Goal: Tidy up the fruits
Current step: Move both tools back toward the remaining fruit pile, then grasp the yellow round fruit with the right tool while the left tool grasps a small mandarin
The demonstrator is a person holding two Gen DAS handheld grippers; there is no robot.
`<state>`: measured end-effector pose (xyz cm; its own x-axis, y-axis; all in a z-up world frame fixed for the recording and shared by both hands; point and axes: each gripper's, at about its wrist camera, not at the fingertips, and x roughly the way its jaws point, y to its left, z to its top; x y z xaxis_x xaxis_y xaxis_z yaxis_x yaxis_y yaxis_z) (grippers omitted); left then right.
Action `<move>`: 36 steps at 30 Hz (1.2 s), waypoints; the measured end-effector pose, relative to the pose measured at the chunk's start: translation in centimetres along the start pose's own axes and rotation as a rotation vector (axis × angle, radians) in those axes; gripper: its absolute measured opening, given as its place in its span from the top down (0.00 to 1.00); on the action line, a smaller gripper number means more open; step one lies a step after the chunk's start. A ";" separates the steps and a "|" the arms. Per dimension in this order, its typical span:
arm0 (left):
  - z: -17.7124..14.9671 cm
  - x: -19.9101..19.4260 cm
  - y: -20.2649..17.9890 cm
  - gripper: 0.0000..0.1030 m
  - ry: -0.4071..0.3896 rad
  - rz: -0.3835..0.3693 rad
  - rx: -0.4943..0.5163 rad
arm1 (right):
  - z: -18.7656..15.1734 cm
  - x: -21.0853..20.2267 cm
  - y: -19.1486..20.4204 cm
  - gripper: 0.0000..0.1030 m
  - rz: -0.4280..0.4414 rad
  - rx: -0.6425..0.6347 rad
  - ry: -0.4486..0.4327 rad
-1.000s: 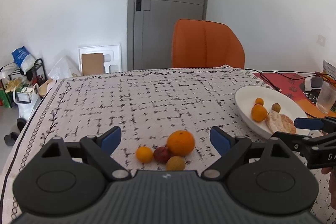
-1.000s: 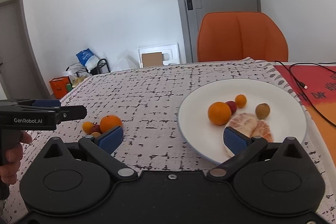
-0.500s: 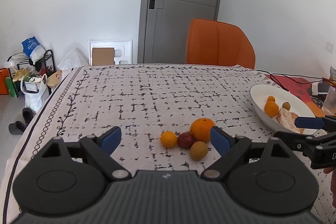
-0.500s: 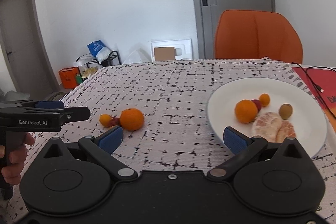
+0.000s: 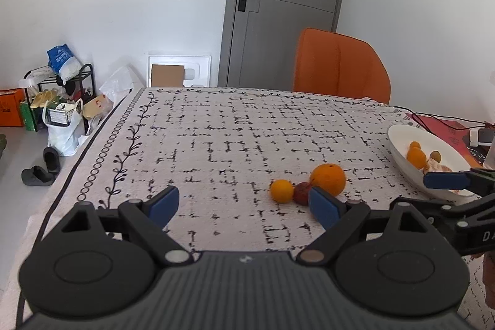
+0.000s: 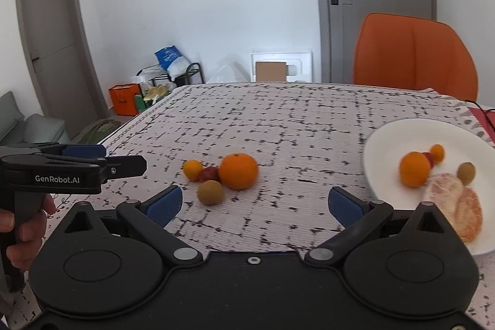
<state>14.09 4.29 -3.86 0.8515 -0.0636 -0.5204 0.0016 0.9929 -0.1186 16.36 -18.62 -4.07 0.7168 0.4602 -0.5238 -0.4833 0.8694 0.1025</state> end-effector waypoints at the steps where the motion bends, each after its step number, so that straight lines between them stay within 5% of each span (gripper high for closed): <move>1: -0.1 0.0 0.2 0.14 0.003 0.002 -0.004 | 0.0 0.3 0.2 0.06 0.006 -0.003 0.008; 19: -0.8 0.0 3.5 0.26 0.016 0.034 -0.053 | 0.5 5.0 2.5 0.27 0.064 -0.052 0.084; 27: -0.8 0.2 4.1 0.29 0.023 0.037 -0.059 | 0.5 6.8 2.8 0.51 0.071 -0.057 0.121; 31: -0.7 0.4 4.1 0.31 0.026 0.033 -0.056 | 0.3 7.2 2.7 0.74 0.066 -0.064 0.119; 36: -0.4 1.0 3.4 0.35 0.028 0.016 -0.042 | 0.4 6.9 2.1 0.75 0.079 -0.051 0.115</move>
<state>14.74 7.59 -5.12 0.8363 -0.0514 -0.5458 -0.0341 0.9888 -0.1454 20.49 -13.50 -7.19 0.6148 0.5004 -0.6096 -0.5626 0.8200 0.1057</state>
